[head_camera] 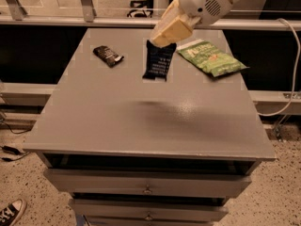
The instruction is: Pick rxbar blueberry
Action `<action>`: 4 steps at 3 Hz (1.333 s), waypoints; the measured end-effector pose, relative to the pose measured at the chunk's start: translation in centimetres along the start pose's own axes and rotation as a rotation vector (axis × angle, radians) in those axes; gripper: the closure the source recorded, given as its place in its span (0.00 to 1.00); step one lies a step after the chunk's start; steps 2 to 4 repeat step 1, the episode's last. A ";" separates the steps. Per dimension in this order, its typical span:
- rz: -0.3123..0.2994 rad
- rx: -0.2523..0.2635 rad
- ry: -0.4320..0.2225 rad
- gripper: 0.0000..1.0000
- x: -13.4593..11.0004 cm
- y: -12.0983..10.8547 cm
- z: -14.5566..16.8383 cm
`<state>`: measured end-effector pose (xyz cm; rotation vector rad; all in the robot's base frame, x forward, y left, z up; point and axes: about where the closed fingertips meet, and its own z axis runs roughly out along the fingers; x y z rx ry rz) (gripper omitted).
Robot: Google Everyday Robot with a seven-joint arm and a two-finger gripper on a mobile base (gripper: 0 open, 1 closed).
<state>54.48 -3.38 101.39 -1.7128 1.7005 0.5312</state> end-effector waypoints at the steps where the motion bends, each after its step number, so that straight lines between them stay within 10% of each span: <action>1: -0.004 0.009 -0.003 1.00 -0.3 -0.2 -0.3; 4: -0.004 0.009 -0.003 1.00 -0.3 -0.2 -0.3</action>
Offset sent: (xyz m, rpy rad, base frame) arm 0.0000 0.0000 0.0000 0.0000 0.0000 0.0000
